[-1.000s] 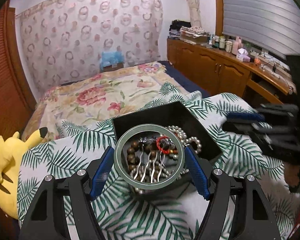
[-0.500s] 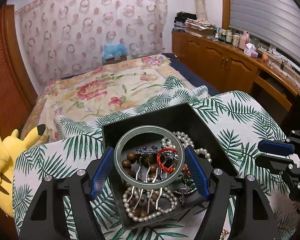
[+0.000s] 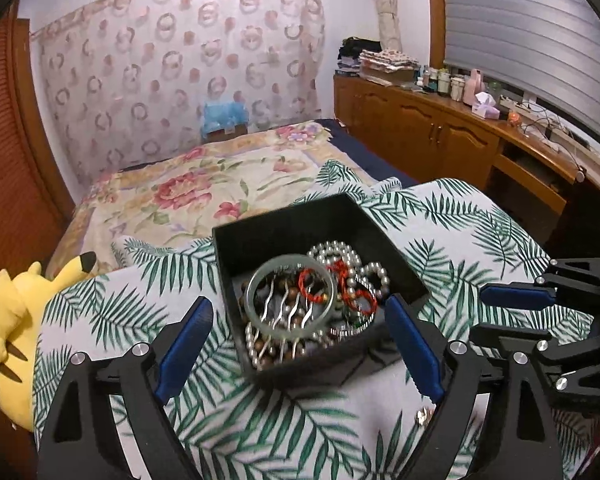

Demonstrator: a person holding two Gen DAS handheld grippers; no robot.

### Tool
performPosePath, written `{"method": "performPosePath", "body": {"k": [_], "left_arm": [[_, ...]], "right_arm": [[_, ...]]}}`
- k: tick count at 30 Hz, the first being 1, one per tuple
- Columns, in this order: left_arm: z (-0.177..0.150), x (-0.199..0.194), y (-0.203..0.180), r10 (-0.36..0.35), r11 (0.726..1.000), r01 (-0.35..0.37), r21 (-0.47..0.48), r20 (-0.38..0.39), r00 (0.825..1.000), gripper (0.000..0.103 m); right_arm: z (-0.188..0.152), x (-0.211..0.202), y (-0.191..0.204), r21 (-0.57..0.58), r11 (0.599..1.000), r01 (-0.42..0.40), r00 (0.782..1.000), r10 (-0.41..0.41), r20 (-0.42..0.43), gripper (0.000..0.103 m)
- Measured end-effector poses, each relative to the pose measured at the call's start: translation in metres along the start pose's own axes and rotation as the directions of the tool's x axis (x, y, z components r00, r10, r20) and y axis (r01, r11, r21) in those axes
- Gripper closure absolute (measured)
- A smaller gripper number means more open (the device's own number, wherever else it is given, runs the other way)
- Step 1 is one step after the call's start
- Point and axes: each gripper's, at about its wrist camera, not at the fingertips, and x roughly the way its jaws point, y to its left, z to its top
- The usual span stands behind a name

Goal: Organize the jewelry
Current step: 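Grasp the jade bangle with the left tool and drop it into the box, then grasp the gold ring with the left tool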

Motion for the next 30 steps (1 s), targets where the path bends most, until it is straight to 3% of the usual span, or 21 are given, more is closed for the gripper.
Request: {"method": "performPosePath", "body": {"k": [7,20,26,28,30], "left_arm": [[-0.021,-0.019,-0.002,-0.026,0.999,0.026,-0.019,0.004,1.000,0.013],[-0.076,-0.046,0.012,-0.060,0.995,0.057,-0.078,-0.027,0.998,0.012],[-0.092,-0.048,0.012,-0.083,0.994,0.079,-0.081,-0.052,0.995,0.012],[-0.096,-0.049,0.009,-0.090,0.993,0.085,-0.079,-0.054,0.995,0.012],[-0.099,-0.049,0.006,-0.103,0.992,0.099,-0.080,-0.059,0.993,0.012]], "right_arm": [[-0.016,0.007,0.024,-0.058,0.998,-0.018,0.999,0.015,-0.044,0.068],[-0.025,0.033,0.049,-0.150,0.987,-0.050,0.987,0.026,-0.161,0.068],[-0.027,0.040,0.052,-0.164,0.986,-0.036,0.985,0.007,-0.174,0.069],[-0.028,0.040,0.052,-0.168,0.985,-0.037,0.985,0.008,-0.171,0.087],[-0.029,0.039,0.051,-0.166,0.985,-0.050,0.985,0.021,-0.171,0.087]]}}
